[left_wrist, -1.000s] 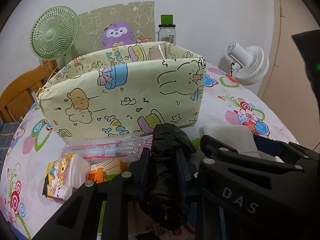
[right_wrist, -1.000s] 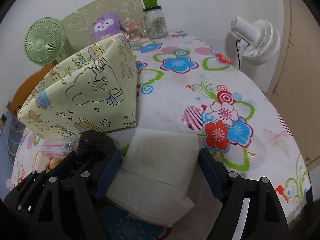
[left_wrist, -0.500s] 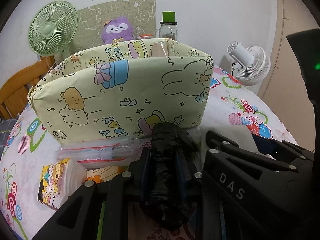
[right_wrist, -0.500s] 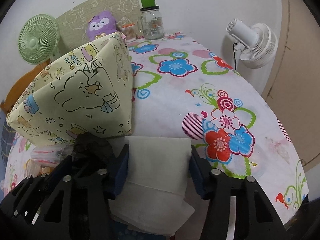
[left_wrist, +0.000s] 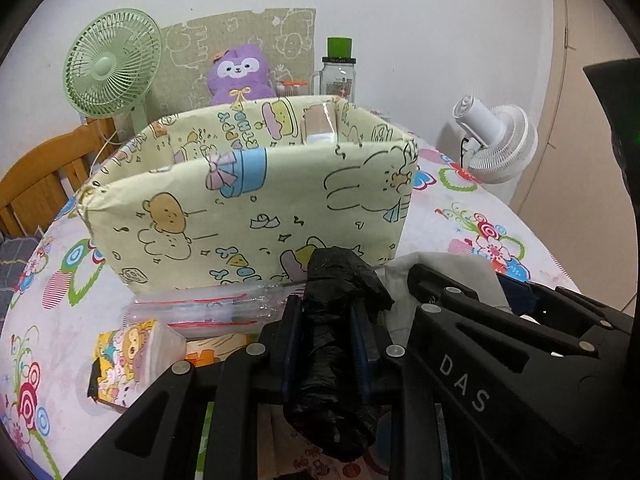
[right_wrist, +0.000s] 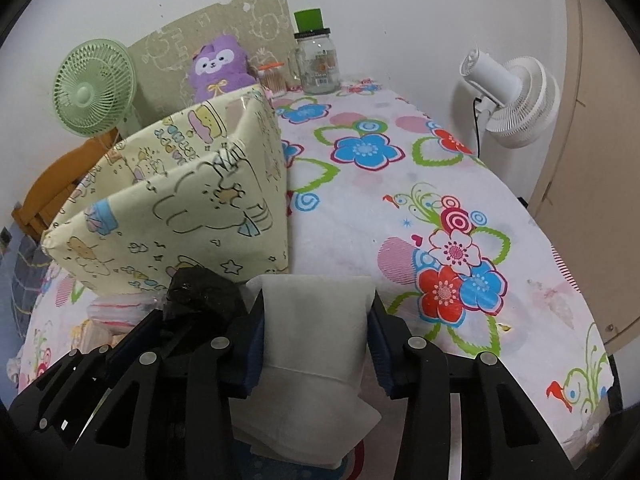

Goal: Organize soft objects
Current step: 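Lift the black bundle and white cloth toward the basket with both grippers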

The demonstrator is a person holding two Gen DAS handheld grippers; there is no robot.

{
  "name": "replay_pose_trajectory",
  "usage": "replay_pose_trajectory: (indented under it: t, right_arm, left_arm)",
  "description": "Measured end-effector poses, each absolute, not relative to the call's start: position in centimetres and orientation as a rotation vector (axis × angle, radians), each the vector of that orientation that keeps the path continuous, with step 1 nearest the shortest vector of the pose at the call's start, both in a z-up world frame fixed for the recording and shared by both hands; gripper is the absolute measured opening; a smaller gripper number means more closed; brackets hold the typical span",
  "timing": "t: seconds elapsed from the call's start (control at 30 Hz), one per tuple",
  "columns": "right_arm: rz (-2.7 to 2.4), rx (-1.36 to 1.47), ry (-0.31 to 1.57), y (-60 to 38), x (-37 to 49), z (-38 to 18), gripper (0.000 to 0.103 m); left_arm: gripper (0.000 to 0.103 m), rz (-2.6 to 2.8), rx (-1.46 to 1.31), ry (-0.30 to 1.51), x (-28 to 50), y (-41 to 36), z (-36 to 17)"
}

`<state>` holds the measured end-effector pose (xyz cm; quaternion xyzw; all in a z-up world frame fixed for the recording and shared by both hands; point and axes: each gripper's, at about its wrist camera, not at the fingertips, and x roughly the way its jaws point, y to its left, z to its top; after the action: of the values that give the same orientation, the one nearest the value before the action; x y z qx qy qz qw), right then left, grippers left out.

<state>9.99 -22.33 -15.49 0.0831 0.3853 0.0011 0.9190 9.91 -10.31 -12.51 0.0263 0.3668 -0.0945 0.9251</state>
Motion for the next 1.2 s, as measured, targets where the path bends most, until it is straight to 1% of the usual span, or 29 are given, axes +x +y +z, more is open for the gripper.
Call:
replay_pose_trajectory:
  t: [1.2]
  right_arm:
    - [0.019,0.119,0.602,-19.1,4.7,-6.1,0.047]
  left_arm:
    - [0.022,-0.182,0.0,0.563,5.2,-7.5,-4.1]
